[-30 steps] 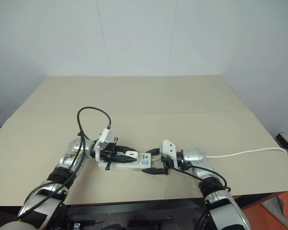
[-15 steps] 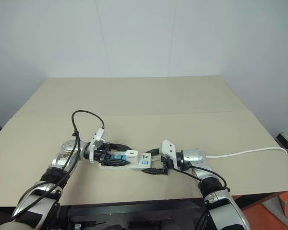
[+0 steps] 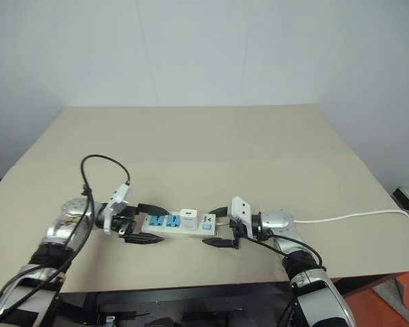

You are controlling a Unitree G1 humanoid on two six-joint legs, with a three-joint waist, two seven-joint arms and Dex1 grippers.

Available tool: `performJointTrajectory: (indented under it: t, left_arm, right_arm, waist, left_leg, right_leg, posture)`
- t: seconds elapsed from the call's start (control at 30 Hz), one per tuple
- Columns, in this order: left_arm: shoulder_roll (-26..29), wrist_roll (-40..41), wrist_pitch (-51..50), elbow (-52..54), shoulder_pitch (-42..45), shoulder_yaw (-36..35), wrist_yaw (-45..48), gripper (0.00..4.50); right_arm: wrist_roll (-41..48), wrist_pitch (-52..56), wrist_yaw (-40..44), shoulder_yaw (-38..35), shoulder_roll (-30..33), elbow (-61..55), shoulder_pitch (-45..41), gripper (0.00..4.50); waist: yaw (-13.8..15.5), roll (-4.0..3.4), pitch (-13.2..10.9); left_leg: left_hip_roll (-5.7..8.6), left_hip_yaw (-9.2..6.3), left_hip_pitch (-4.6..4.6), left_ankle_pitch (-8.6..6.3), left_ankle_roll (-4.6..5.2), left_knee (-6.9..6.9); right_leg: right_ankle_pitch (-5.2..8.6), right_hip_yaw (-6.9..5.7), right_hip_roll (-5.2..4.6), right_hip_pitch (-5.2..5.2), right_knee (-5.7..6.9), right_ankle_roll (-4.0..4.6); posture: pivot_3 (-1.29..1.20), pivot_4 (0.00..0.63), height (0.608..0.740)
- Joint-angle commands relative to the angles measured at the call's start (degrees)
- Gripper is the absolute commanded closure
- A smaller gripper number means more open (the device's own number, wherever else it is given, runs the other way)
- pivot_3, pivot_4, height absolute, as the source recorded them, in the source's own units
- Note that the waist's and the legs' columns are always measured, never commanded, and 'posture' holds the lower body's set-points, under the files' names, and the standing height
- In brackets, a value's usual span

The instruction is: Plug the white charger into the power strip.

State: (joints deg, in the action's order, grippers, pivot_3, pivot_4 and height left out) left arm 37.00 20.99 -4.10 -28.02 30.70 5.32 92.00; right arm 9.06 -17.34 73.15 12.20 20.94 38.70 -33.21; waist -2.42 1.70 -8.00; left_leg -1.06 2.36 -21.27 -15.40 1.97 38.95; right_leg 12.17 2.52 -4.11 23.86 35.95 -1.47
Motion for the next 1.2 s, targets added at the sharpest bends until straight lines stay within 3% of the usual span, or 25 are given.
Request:
performJointTrajectory:
  t: [0.03,0.27,0.4,0.57,0.83,1.2]
  left_arm:
    - [3.8,1.8,-0.8,4.8,-1.9,-4.2,-0.4,0.00]
    - [11.0,3.1,-3.8,12.0,-11.1,-10.7,-3.8,0.00]
    - [14.5,3.6,-4.1,13.1,-15.7,-15.0,-5.1,0.00]
    - [17.6,5.1,-5.2,14.9,-20.1,-19.8,-5.8,0.00]
    - [17.4,5.7,-6.7,18.2,-22.6,-20.6,-8.0,0.00]
    - [17.3,8.3,-11.0,21.5,-22.2,-20.0,-9.6,0.00]
  right_arm:
    - [1.7,0.7,1.4,-2.4,3.8,-7.7,1.5,0.02]
    - [8.7,7.0,1.2,-10.3,15.9,-30.4,12.9,0.02]
    - [15.8,14.1,3.0,-18.4,24.5,-39.3,21.2,0.02]
    - [18.8,17.0,1.9,-28.7,30.7,-42.8,30.7,0.02]
    - [19.0,18.9,1.4,-35.3,33.4,-43.1,37.1,0.02]
    - [18.1,18.7,0.9,-36.6,34.8,-41.8,36.4,0.02]
  waist:
    - [0.2,-0.03,-0.1]
    - [1.1,-0.07,-0.2]
    - [1.7,-0.02,-0.5]
    - [1.8,0.05,-0.6]
    - [1.7,0.20,-0.8]
    - [1.7,0.24,-0.9]
  left_leg:
    - [0.08,0.00,-0.32,0.02,-0.01,0.03]
    - [0.13,-0.03,-1.65,-0.05,0.09,0.01]
    - [0.13,-0.02,-1.67,-0.09,0.12,0.01]
    - [0.11,0.00,-1.46,-0.04,0.06,0.05]
    - [0.09,0.17,-0.91,-0.01,0.03,0.06]
    - [0.11,0.19,-0.80,-0.01,0.03,0.06]
  right_leg:
    - [-0.02,-0.01,-0.12,0.34,0.08,-0.04]
    - [-0.03,-0.22,-0.33,1.31,-0.05,-0.23]
    - [-0.01,-0.25,-0.33,1.33,-0.29,-0.25]
    - [0.00,-0.26,-0.31,1.17,-0.30,-0.25]
    - [0.09,-0.19,-0.26,0.68,-0.29,-0.34]
    - [0.07,-0.17,-0.27,0.53,-0.30,-0.31]
  posture:
    - [0.00,0.150,0.740]
    - [0.00,0.150,0.740]
    - [0.00,0.150,0.740]
    - [0.00,0.150,0.740]
    - [0.00,0.150,0.740]
    - [0.00,0.150,0.740]
